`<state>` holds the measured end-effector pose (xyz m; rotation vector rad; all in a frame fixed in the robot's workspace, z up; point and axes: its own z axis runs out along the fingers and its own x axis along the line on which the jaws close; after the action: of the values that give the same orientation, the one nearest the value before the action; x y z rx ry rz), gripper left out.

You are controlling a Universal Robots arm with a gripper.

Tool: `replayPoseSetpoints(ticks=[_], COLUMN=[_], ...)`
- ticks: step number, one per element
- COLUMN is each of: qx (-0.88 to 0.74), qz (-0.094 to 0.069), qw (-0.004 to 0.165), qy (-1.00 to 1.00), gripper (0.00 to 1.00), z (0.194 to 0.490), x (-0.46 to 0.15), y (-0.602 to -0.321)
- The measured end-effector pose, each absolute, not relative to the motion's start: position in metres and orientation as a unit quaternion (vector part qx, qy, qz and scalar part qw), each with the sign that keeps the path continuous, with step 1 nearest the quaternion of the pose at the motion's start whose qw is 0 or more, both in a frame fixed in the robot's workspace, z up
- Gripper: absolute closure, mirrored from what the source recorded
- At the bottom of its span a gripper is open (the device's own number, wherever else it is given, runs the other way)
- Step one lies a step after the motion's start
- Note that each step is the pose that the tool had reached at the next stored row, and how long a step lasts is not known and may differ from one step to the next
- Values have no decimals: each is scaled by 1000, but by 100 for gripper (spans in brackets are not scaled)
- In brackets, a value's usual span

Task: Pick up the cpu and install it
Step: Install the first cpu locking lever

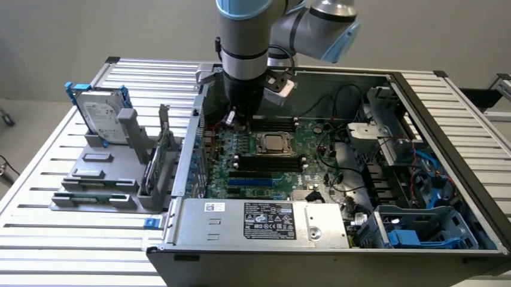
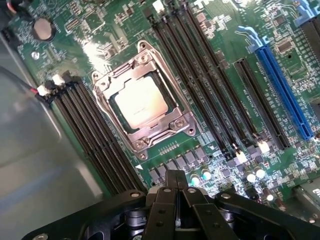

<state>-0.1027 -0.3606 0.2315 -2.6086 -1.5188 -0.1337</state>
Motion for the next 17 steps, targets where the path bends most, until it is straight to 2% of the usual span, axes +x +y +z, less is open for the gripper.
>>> replayPoseSetpoints(ticks=[17], qx=[-797], qz=[-36], qw=[62], qy=[-599], gripper=[89], z=[228], x=[-103], y=[-351])
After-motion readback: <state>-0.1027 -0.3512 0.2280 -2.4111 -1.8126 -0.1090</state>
